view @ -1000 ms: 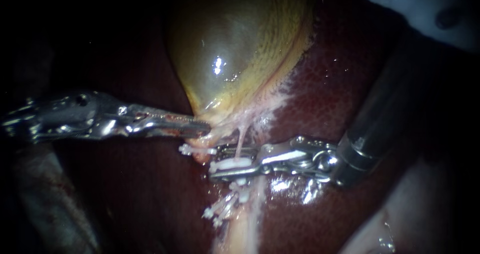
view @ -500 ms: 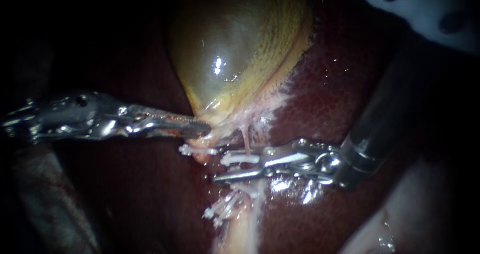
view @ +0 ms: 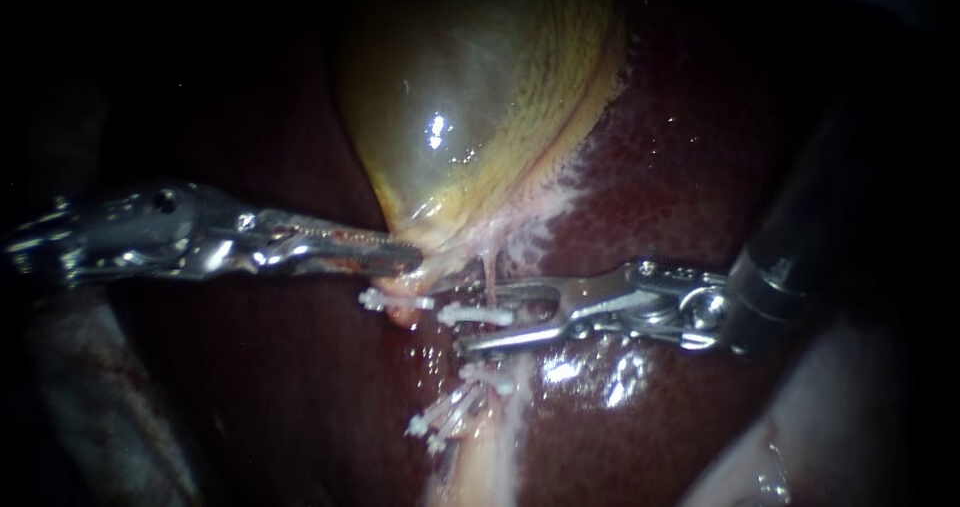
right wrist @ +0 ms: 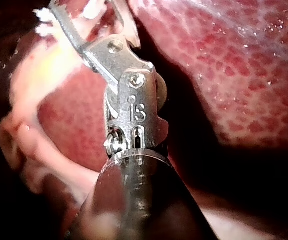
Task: Going back third clip right tube
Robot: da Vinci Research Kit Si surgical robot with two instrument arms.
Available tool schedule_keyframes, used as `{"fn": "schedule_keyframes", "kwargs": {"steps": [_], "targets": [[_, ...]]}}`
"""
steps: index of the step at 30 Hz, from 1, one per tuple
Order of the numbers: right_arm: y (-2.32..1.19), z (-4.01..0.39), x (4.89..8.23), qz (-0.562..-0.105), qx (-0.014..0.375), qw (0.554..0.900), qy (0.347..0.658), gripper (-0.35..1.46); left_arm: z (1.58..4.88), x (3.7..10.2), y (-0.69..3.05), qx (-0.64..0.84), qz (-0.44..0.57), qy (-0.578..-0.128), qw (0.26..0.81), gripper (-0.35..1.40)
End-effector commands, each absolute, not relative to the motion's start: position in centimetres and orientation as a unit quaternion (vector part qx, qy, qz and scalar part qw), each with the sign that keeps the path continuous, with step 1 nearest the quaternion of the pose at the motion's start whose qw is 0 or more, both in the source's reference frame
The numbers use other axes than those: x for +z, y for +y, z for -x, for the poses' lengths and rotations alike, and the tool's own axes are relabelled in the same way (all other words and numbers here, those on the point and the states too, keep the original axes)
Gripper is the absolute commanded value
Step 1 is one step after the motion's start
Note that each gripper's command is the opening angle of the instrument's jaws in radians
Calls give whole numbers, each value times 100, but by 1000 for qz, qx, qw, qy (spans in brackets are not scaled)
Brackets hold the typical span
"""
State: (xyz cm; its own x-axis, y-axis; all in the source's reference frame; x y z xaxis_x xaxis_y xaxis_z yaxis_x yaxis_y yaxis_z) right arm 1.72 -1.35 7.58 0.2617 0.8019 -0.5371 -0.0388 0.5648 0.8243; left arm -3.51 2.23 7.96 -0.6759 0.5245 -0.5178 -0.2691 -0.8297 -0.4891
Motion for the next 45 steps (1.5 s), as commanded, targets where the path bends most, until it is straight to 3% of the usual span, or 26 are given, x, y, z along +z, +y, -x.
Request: {"fn": "schedule_keyframes", "kwargs": {"steps": [1,10,26,45], "targets": [[-135,-168,758,-357,299,709,530,54,350,796,223,895,336,-190,221,-35],[-129,-132,754,-331,309,720,526,55,350,796,223,895,336,-190,221,-35],[-109,-55,697,-291,307,742,519,57,355,797,223,896,336,-189,222,-35],[-112,-61,696,-294,303,741,523,57,393,843,209,897,335,-184,223,-35]]}}
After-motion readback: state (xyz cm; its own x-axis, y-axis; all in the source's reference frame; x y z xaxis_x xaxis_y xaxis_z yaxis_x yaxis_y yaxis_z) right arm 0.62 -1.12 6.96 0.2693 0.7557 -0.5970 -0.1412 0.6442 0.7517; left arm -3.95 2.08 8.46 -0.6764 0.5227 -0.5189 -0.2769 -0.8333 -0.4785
